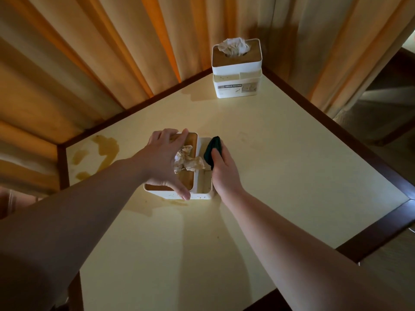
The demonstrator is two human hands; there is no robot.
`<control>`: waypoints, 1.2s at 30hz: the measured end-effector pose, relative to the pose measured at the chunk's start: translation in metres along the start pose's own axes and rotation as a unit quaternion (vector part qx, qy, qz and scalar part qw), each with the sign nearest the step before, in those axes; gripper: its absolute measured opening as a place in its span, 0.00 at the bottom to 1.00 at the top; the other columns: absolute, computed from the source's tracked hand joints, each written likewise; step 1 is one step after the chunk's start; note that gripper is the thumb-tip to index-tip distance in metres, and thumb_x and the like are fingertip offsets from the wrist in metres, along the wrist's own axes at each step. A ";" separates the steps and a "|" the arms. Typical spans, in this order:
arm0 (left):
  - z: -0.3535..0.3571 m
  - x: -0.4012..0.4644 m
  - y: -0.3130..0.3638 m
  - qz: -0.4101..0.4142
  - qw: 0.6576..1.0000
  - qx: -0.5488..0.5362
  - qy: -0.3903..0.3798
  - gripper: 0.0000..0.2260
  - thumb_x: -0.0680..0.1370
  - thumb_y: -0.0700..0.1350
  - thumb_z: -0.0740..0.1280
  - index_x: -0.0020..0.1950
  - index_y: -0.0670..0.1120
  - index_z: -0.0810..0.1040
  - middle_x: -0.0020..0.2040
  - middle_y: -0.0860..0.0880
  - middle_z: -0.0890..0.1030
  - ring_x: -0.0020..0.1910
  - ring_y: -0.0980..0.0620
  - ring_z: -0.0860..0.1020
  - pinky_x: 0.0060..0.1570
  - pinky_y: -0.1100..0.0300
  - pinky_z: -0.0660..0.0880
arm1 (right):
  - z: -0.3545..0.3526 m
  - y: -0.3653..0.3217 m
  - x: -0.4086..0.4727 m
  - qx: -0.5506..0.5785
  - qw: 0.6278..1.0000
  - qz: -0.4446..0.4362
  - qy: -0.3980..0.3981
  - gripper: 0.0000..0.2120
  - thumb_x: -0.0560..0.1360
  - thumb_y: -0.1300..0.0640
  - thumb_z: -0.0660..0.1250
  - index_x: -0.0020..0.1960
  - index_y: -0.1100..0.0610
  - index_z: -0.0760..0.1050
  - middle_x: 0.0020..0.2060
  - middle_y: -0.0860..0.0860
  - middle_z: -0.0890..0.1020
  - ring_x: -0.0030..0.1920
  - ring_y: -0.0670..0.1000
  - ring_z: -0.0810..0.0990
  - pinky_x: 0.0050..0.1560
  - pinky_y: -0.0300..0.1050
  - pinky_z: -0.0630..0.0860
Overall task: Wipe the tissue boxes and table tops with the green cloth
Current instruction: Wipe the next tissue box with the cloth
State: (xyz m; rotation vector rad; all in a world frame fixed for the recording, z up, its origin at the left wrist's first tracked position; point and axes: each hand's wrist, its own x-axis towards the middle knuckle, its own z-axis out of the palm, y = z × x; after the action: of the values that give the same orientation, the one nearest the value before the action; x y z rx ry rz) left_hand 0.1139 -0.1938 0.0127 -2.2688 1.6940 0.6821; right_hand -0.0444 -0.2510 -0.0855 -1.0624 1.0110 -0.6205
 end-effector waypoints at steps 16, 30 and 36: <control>0.005 0.003 -0.004 0.008 1.000 -0.004 0.021 0.76 0.45 0.77 0.77 0.82 0.60 0.37 0.77 0.57 0.48 0.78 0.46 0.46 0.77 0.41 0.61 | 0.006 0.006 -0.037 -0.020 1.000 -0.013 0.020 0.23 0.86 0.53 0.56 0.81 0.48 0.64 0.75 0.45 0.73 0.73 0.45 0.72 0.74 0.46 0.69; 0.007 0.002 -0.004 0.001 1.000 -0.006 0.021 0.76 0.45 0.78 0.77 0.81 0.60 0.36 0.77 0.56 0.48 0.78 0.45 0.47 0.77 0.41 0.60 | -0.013 0.009 -0.044 -0.049 0.999 0.020 -0.008 0.20 0.84 0.47 0.55 0.73 0.45 0.74 0.62 0.42 0.82 0.61 0.41 0.80 0.63 0.42 0.78; 0.001 -0.003 0.001 -0.003 1.000 0.020 0.004 0.76 0.48 0.79 0.75 0.82 0.58 0.33 0.83 0.52 0.42 0.82 0.42 0.41 0.78 0.33 0.44 | -0.043 -0.003 -0.050 0.007 0.994 0.106 0.015 0.14 0.85 0.54 0.59 0.54 0.45 0.83 0.50 0.46 0.87 0.55 0.52 0.85 0.61 0.53 0.80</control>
State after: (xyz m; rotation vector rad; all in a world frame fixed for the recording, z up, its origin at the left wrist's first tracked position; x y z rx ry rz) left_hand 0.1123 -0.1910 0.0139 -2.2506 1.6889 0.6337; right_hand -0.1044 -0.2290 -0.0700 -0.9211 1.1281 -0.4702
